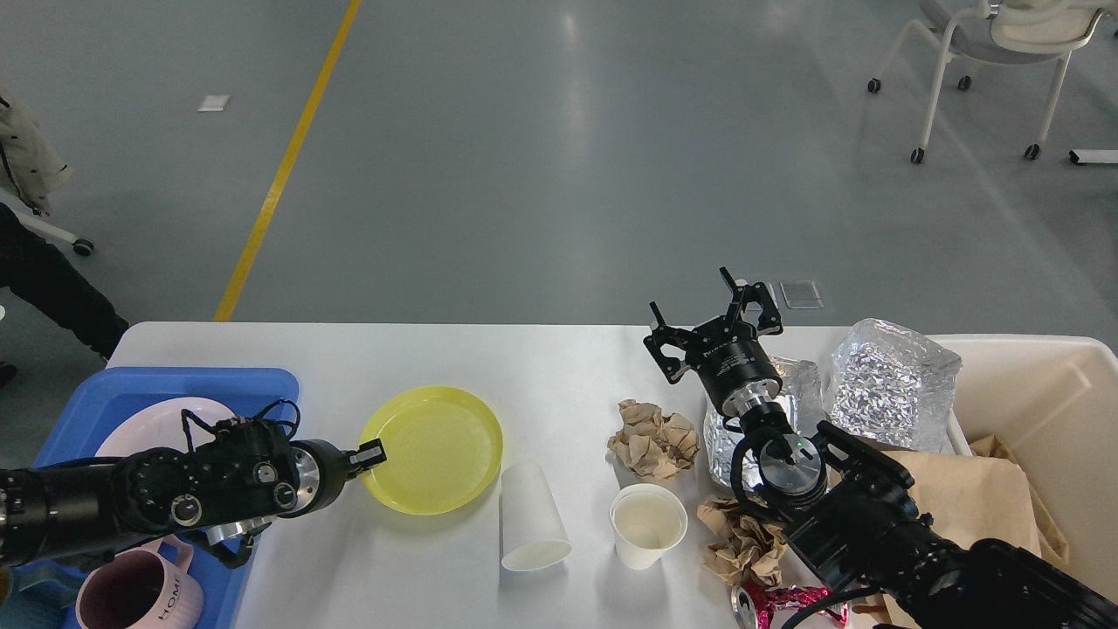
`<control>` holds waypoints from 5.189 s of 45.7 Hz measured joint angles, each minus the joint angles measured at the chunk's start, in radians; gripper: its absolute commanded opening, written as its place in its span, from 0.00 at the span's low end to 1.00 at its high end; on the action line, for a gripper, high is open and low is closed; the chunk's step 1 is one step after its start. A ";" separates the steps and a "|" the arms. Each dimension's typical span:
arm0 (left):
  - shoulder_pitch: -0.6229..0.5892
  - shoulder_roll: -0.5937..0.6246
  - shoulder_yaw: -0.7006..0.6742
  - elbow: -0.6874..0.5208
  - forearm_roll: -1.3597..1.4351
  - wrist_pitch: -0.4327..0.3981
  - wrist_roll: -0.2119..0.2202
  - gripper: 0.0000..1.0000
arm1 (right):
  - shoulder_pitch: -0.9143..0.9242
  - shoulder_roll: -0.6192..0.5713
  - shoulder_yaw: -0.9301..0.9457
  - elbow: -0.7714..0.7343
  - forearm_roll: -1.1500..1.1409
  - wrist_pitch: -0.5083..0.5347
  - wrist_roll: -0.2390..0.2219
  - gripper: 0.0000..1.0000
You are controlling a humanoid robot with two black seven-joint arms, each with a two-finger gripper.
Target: Tidy desktop
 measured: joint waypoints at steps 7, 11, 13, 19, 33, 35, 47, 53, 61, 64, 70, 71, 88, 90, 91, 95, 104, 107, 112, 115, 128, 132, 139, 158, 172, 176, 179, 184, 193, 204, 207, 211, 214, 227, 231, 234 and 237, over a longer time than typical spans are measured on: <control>-0.102 0.200 -0.001 -0.218 0.000 -0.062 0.015 0.00 | 0.000 0.000 0.000 0.000 0.000 0.000 0.000 1.00; -0.188 0.351 -0.015 -0.323 0.000 -0.156 0.019 0.00 | 0.000 0.000 0.000 0.000 0.000 0.000 0.000 1.00; -0.228 0.420 -0.024 -0.353 0.001 -0.213 0.020 0.00 | 0.000 0.000 0.000 0.000 0.000 0.000 0.000 1.00; -0.324 0.637 -0.090 -0.372 0.007 -0.446 0.018 0.00 | 0.000 0.000 0.000 0.000 0.001 0.000 0.000 1.00; -0.237 0.675 -0.128 0.176 0.298 -0.666 -0.270 0.00 | 0.000 0.000 0.000 0.000 0.000 -0.001 0.000 1.00; -0.167 0.611 -0.125 0.335 0.322 -0.653 -0.343 0.00 | 0.000 0.000 0.000 0.000 0.000 -0.001 0.000 1.00; 0.055 0.420 -0.120 0.625 0.332 -0.556 -0.472 0.00 | 0.000 0.000 0.000 0.000 0.000 -0.001 0.000 1.00; 0.111 0.379 -0.122 0.637 0.328 -0.512 -0.474 0.00 | 0.000 0.000 0.001 0.000 0.000 -0.001 0.000 1.00; 0.171 0.333 -0.125 0.652 0.321 -0.458 -0.472 0.00 | 0.000 0.000 0.001 0.000 0.000 -0.001 0.000 1.00; 0.180 0.315 -0.126 0.657 0.320 -0.450 -0.469 0.00 | 0.000 0.000 0.001 0.000 0.000 -0.001 0.000 1.00; 0.196 0.294 -0.131 0.664 0.319 -0.443 -0.463 0.13 | 0.000 0.000 0.000 0.000 0.000 -0.001 0.000 1.00; 0.200 0.294 -0.132 0.664 0.319 -0.442 -0.463 0.15 | 0.000 0.000 0.000 0.000 0.000 -0.001 0.000 1.00; 0.206 0.293 -0.136 0.664 0.278 -0.428 -0.470 0.60 | 0.000 0.000 0.000 0.000 0.000 -0.001 0.000 1.00; 0.200 0.295 -0.137 0.664 0.267 -0.433 -0.474 0.63 | 0.000 0.000 0.000 0.000 0.000 -0.001 0.000 1.00; 0.195 0.298 -0.138 0.664 0.261 -0.437 -0.476 0.64 | 0.000 0.000 0.000 0.000 0.000 -0.001 0.000 1.00; 0.168 0.310 -0.148 0.664 0.235 -0.457 -0.497 0.71 | 0.000 0.000 0.000 0.000 0.000 -0.001 0.000 1.00; -0.003 0.430 -0.181 0.664 0.179 -0.594 -0.561 0.80 | 0.000 0.000 0.000 0.000 0.001 -0.001 0.000 1.00; -0.081 0.454 -0.209 0.664 0.140 -0.643 -0.577 0.83 | 0.000 0.000 0.000 0.000 0.001 -0.001 0.000 1.00; -0.166 0.473 -0.314 0.664 -0.010 -0.703 -0.592 0.86 | 0.000 0.000 0.000 0.000 0.001 -0.001 0.000 1.00; -0.176 0.471 -0.406 0.664 -0.142 -0.735 -0.587 0.87 | 0.000 0.000 0.000 0.000 0.001 -0.001 0.000 1.00; -0.098 0.318 -0.762 0.660 -0.589 -0.851 -0.539 0.96 | 0.000 0.000 0.001 -0.005 0.000 -0.001 0.000 1.00; -0.073 0.247 -0.854 0.663 -0.621 -0.844 -0.537 0.97 | 0.000 0.000 0.001 -0.005 0.000 -0.001 0.000 1.00; -0.006 0.140 -0.967 0.715 -0.634 -0.819 -0.542 0.97 | 0.000 0.000 0.001 -0.005 0.000 -0.001 0.000 1.00; 0.081 -0.008 -1.092 0.729 -0.633 -0.860 -0.536 0.98 | 0.000 0.000 0.001 -0.005 0.000 -0.001 0.000 1.00; 0.094 -0.058 -1.092 0.731 -0.632 -0.797 -0.538 0.99 | 0.000 0.000 0.001 -0.004 0.000 -0.001 0.000 1.00; 0.118 -0.078 -1.091 0.739 -0.634 -0.791 -0.546 0.99 | 0.000 0.000 0.001 -0.004 0.000 -0.001 0.000 1.00; 0.141 -0.093 -1.096 0.742 -0.635 -0.791 -0.549 0.99 | 0.000 0.000 0.001 -0.004 0.000 -0.001 0.000 1.00; 0.186 -0.120 -1.118 0.744 -0.636 -0.791 -0.552 0.99 | 0.000 0.000 0.001 -0.004 0.000 -0.001 0.000 1.00; 0.310 -0.180 -1.175 0.744 -0.636 -0.803 -0.557 1.00 | 0.000 0.000 0.001 -0.004 0.000 -0.001 0.000 1.00; 0.412 -0.209 -1.209 0.744 -0.630 -0.833 -0.604 1.00 | 0.000 0.000 0.001 -0.005 0.000 -0.001 0.000 1.00; 0.421 -0.210 -1.211 0.742 -0.630 -0.875 -0.608 1.00 | 0.000 0.000 0.001 -0.005 0.000 -0.001 0.000 1.00; 0.446 -0.205 -1.216 0.742 -0.632 -0.923 -0.616 1.00 | 0.000 0.000 0.001 -0.005 0.000 -0.001 0.000 1.00; 0.457 -0.203 -1.219 0.742 -0.633 -0.944 -0.630 1.00 | 0.000 0.000 0.001 -0.005 0.000 -0.001 0.000 1.00; 0.469 -0.200 -1.208 0.741 -0.626 -1.002 -0.636 1.00 | 0.000 0.000 0.001 -0.005 0.000 -0.001 0.000 1.00; 0.469 -0.200 -1.208 0.741 -0.626 -1.002 -0.636 1.00 | 0.000 0.000 0.000 -0.003 0.000 -0.001 0.000 1.00; 0.469 -0.200 -1.208 0.742 -0.626 -1.002 -0.636 1.00 | 0.000 0.000 0.000 -0.002 0.000 -0.001 0.000 1.00; 0.469 -0.200 -1.208 0.742 -0.626 -1.002 -0.636 1.00 | 0.000 0.000 0.000 -0.002 0.000 -0.001 0.000 1.00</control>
